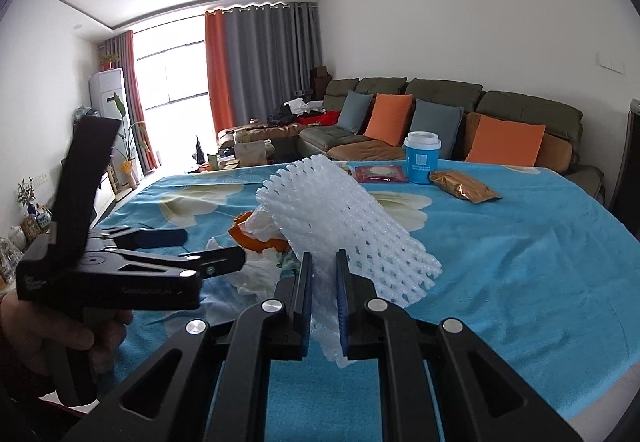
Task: Collect trash
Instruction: 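Grasp another foam netting with the right tool while the left tool grasps tissues, then carry the tissues and foam netting to the teal bin and open both tools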
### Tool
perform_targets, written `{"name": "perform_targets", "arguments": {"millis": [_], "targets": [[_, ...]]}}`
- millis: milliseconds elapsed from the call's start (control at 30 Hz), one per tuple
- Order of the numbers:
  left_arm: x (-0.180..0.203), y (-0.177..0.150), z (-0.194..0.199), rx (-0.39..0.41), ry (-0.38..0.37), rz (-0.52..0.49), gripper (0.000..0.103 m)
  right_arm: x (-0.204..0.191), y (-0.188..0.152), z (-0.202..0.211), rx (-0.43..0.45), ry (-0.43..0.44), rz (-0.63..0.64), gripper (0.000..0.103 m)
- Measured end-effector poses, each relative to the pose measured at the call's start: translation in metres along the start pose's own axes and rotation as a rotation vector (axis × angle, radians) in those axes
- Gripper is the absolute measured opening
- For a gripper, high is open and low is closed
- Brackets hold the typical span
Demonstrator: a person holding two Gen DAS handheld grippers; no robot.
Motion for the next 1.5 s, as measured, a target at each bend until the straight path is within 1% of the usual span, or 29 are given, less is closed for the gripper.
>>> {"name": "perform_targets", "arguments": {"millis": [33, 100, 133, 167, 200, 233, 267, 333, 433, 567, 733, 867, 933, 1000, 1200, 1300, 1433, 1500], "targets": [[0.000, -0.001, -0.008, -0.031, -0.005, 0.006, 0.076, 0.000, -0.001, 0.000, -0.001, 0.001, -0.001, 0.009], [0.000, -0.004, -0.017, -0.061, -0.018, 0.009, 0.069, 0.001, -0.001, 0.000, -0.002, 0.002, -0.006, 0.010], [0.001, -0.005, -0.021, -0.075, -0.025, 0.010, 0.063, 0.001, -0.001, 0.000, -0.003, 0.002, -0.007, 0.010], [0.001, -0.005, -0.023, -0.077, -0.033, 0.011, 0.061, 0.001, -0.001, 0.000, -0.002, 0.002, -0.006, 0.010], [0.002, -0.006, -0.024, -0.079, -0.038, 0.007, 0.055, 0.001, -0.001, -0.001, -0.002, 0.001, -0.006, 0.010], [0.004, -0.007, -0.025, -0.083, -0.041, 0.000, 0.045, 0.001, -0.001, 0.000, -0.002, 0.001, -0.006, 0.010], [0.005, -0.008, -0.027, -0.089, -0.046, -0.010, 0.040, 0.001, 0.000, 0.000, 0.000, 0.001, -0.005, 0.010], [0.009, -0.010, -0.026, -0.089, -0.059, -0.026, 0.023, 0.002, 0.000, 0.000, 0.005, 0.001, -0.002, 0.010], [0.014, -0.015, -0.021, -0.085, -0.069, -0.041, 0.015, 0.000, 0.001, 0.002, 0.015, 0.002, 0.002, 0.010], [0.006, -0.021, -0.008, -0.077, -0.080, -0.031, 0.012, -0.007, 0.005, 0.006, 0.032, 0.009, 0.013, 0.010], [-0.009, -0.025, 0.024, -0.030, -0.088, 0.007, 0.012, -0.021, 0.014, 0.014, 0.060, 0.025, 0.040, 0.010], [-0.024, -0.029, 0.058, 0.021, -0.092, 0.047, 0.012, -0.039, 0.021, 0.019, 0.077, 0.049, 0.070, 0.010], [-0.034, -0.029, 0.077, 0.063, -0.078, 0.061, 0.012, -0.049, 0.024, 0.021, 0.084, 0.066, 0.088, 0.010], [-0.043, -0.029, 0.091, 0.086, -0.062, 0.075, 0.012, -0.062, 0.027, 0.022, 0.093, 0.085, 0.108, 0.010], [-0.083, -0.031, 0.138, 0.177, 0.018, 0.129, 0.012, -0.103, 0.039, 0.026, 0.123, 0.154, 0.178, 0.010], [-0.101, -0.034, 0.158, 0.215, 0.064, 0.149, 0.012, -0.129, 0.042, 0.023, 0.120, 0.216, 0.205, 0.010], [-0.133, -0.047, 0.192, 0.263, 0.160, 0.180, 0.012, -0.159, 0.044, 0.016, 0.116, 0.283, 0.237, 0.010], [-0.153, -0.056, 0.208, 0.276, 0.205, 0.214, 0.012, -0.178, 0.044, 0.011, 0.106, 0.330, 0.253, 0.010]]}}
Point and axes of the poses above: each gripper's, at about its wrist camera, not at the fingertips, and z roughly against the way its jaws point, x to its right, y to its top, the point moved 8 cm from there along -z, roughly the way its jaws point, and after that the axes turned 5 degrees about y, right-handed, at the moved point
